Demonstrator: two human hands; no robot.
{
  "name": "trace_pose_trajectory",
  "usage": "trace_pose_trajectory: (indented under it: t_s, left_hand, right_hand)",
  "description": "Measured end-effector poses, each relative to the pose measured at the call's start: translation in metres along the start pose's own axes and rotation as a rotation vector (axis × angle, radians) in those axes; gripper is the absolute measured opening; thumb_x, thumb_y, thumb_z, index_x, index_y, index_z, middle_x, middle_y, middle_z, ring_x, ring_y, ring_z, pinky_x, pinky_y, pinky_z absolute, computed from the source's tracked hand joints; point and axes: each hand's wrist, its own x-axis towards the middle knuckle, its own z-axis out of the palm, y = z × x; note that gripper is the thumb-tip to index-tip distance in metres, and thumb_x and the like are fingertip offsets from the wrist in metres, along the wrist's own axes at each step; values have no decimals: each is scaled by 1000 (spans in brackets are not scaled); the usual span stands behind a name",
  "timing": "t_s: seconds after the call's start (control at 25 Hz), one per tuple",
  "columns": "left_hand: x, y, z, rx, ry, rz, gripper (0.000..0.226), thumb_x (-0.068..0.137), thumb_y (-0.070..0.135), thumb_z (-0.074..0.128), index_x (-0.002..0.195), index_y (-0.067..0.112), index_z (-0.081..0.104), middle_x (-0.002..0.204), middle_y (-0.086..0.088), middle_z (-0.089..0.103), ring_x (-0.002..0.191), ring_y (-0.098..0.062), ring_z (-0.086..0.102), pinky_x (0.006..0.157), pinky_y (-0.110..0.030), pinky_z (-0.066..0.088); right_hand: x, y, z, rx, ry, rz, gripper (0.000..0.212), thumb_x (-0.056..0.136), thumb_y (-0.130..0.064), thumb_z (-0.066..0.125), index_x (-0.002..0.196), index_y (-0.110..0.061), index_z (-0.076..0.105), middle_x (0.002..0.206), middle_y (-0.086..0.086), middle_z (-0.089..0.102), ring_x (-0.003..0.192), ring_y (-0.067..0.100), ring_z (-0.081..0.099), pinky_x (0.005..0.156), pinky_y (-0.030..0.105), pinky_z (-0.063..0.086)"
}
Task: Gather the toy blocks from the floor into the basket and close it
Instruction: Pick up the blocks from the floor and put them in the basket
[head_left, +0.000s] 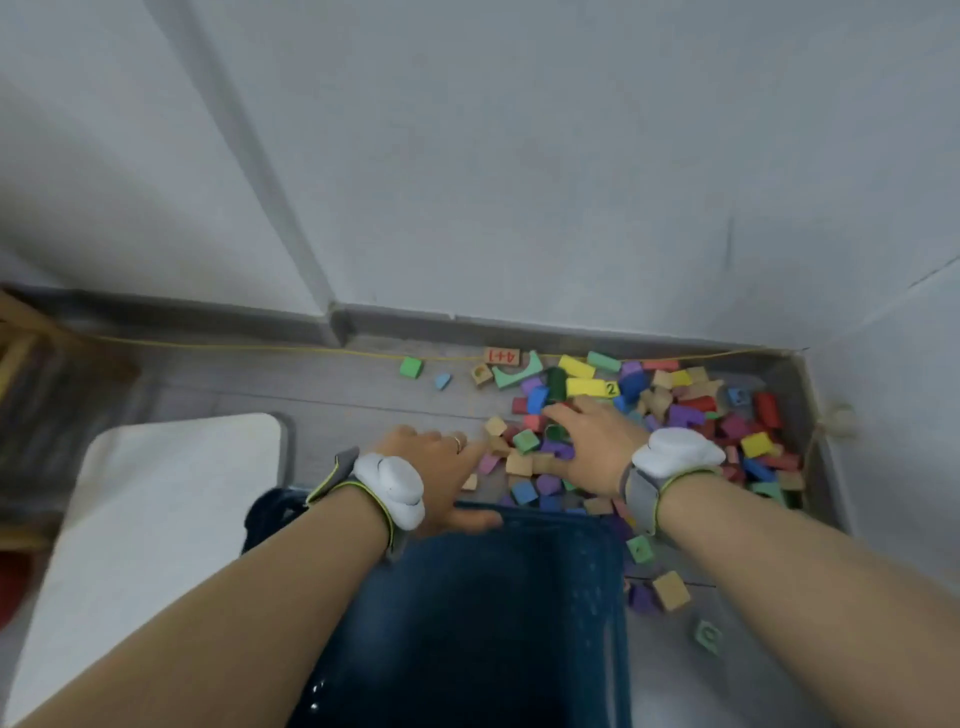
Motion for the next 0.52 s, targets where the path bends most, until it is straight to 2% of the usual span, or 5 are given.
trace_pose_trajectory:
  t_s: [0.08,0.24,0.32,0.44,0.52]
  left_hand:
    - [16,-4,37,-38,-47,51,70,85,77,33,122,20,46,111,-3,61,93,-29,61,70,-35,44]
    - [30,-15,45,74,112,161,56,90,73,28,109,24,48,101,-3,66,87,-29,64,67,-32,43]
    - [30,-26,42,128,110,169,54,89,73,25,105,26,46,102,-1,65,88,-28,64,67,-32,44]
    - [24,-39,46,161,89,147,55,88,74,20,100,26,44,103,3,64,88,-25,64,70,-32,47]
    - [22,-51,45,167,98,97,55,88,73,19,100,25,43,103,3,64,90,-25,63,70,-32,45]
  right_hand:
    - [39,5,41,-102,-66,-42,75,82,-60,58,146,-33,29,141,7,36,126,35,42,95,44,47]
    - [74,12,78,-240,-98,-105,78,78,-62,62,145,-36,29,141,6,34,128,32,37,92,41,42]
    - [76,16,82,-357,-84,-127,66,83,-55,58,141,-36,32,138,5,37,127,31,35,90,44,45]
    - [75,21,96,-427,-3,-168,42,94,-33,45,134,-25,34,137,9,36,123,34,35,88,47,48]
    - [71,18,103,-468,35,-165,41,95,-32,44,132,-20,32,136,12,35,118,35,38,81,45,50]
